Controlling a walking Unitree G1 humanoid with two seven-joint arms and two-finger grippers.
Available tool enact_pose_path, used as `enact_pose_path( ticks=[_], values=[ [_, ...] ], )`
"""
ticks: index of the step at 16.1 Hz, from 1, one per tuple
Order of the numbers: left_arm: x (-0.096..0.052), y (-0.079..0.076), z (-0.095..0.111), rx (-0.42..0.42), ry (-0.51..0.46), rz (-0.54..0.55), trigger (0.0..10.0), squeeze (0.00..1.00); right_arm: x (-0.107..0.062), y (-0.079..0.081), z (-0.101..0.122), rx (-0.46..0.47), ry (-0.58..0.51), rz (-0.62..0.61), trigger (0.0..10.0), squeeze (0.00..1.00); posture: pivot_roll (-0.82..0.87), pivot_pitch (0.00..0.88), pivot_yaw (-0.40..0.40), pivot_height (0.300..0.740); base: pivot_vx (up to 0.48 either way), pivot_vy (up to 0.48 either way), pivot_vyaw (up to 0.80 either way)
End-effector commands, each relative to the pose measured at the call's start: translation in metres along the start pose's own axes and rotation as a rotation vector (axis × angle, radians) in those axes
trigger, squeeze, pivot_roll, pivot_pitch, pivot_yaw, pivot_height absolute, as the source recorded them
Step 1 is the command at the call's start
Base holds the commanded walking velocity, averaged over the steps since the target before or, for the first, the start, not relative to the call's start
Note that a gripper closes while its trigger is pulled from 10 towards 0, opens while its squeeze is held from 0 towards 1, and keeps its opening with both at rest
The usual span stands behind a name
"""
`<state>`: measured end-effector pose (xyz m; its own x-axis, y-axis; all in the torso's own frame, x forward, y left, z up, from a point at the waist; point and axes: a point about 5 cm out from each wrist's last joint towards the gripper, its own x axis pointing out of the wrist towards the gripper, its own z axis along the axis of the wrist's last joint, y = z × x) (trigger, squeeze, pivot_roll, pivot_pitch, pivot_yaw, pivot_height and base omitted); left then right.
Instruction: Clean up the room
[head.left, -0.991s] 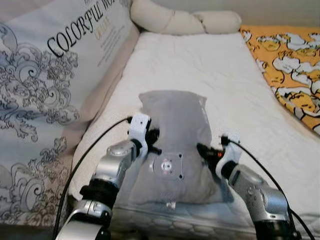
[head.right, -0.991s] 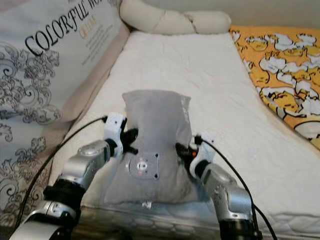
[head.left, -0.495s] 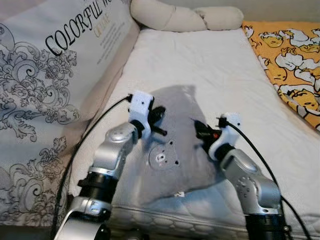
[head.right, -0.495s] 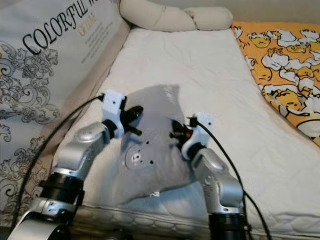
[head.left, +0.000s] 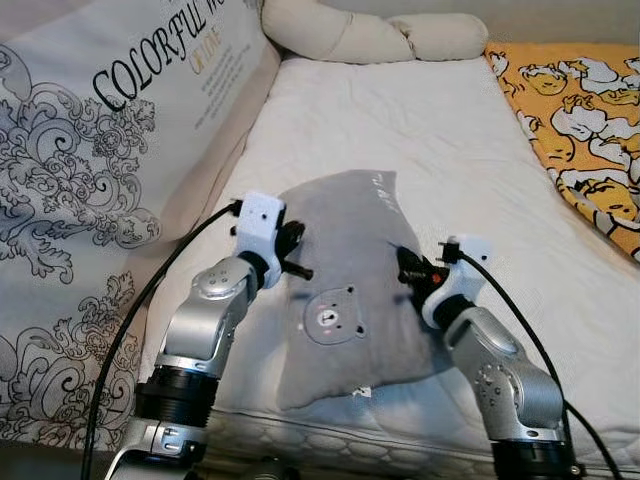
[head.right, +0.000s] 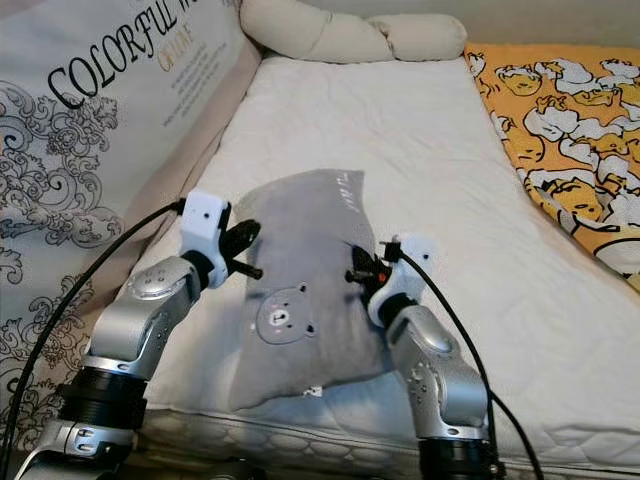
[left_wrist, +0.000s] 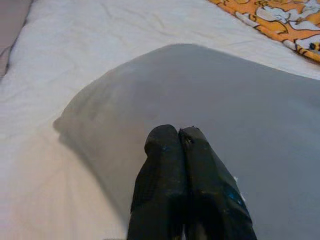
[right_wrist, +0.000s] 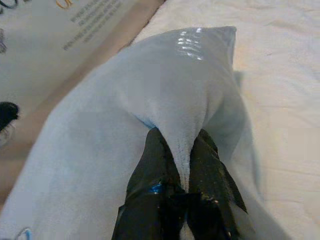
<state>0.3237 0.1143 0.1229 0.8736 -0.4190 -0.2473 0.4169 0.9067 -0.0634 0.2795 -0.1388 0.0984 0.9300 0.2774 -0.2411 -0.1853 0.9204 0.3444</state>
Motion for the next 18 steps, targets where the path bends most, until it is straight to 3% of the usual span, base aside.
enact_pose_path(
  ticks=[1,2,3,4,7,10,16,17,18],
  values=[
    [-0.001,0.004,-0.011,-0.029,0.045,0.01,10.0,0.52,-0.001,-0.004,-0.004,-0.01,0.021,-0.022,0.0,0.0,-0.04,0.0,0.055,0.74,0.0,0.0,0.0],
    [-0.001,0.004,-0.023,-0.085,0.083,-0.003,10.0,1.0,-0.002,-0.011,-0.013,-0.035,0.078,-0.042,0.0,0.0,-0.05,0.0,0.053,0.74,0.0,0.0,0.0],
    [0.003,-0.001,-0.041,-0.192,0.119,-0.052,10.0,1.0,-0.005,-0.026,-0.029,-0.053,0.175,-0.089,0.0,0.0,-0.06,0.0,0.054,0.74,0.0,0.0,0.0],
    [0.007,-0.008,-0.044,-0.291,0.09,-0.104,10.0,1.0,-0.008,-0.036,-0.037,-0.062,0.225,-0.123,0.0,0.0,-0.08,0.0,0.061,0.74,0.0,0.0,0.0],
    [0.013,-0.018,-0.049,-0.446,0.049,-0.212,10.0,1.0,-0.015,-0.05,-0.051,-0.085,0.295,-0.158,0.0,0.0,-0.1,0.0,0.069,0.74,0.0,0.0,0.0],
    [0.015,-0.032,-0.055,-0.562,0.036,-0.345,10.0,1.0,-0.015,-0.048,-0.051,-0.08,0.299,-0.152,0.0,0.0,-0.1,0.0,0.063,0.74,0.0,0.0,0.0],
    [0.015,-0.059,-0.059,-0.652,0.028,-0.528,10.0,1.0,-0.011,-0.042,-0.049,-0.088,0.293,-0.117,0.0,0.0,-0.1,0.0,0.057,0.74,0.0,0.0,0.0],
    [0.016,-0.061,-0.06,-0.63,0.036,-0.533,10.0,1.0,-0.01,-0.041,-0.049,-0.091,0.291,-0.114,0.0,0.0,-0.1,0.0,0.059,0.74,0.0,0.0,0.0],
    [0.02,-0.066,-0.065,-0.518,0.091,-0.513,10.0,1.0,-0.008,-0.04,-0.047,-0.096,0.286,-0.107,0.0,0.0,-0.1,0.0,0.057,0.74,0.0,0.0,0.0]
  ],
)
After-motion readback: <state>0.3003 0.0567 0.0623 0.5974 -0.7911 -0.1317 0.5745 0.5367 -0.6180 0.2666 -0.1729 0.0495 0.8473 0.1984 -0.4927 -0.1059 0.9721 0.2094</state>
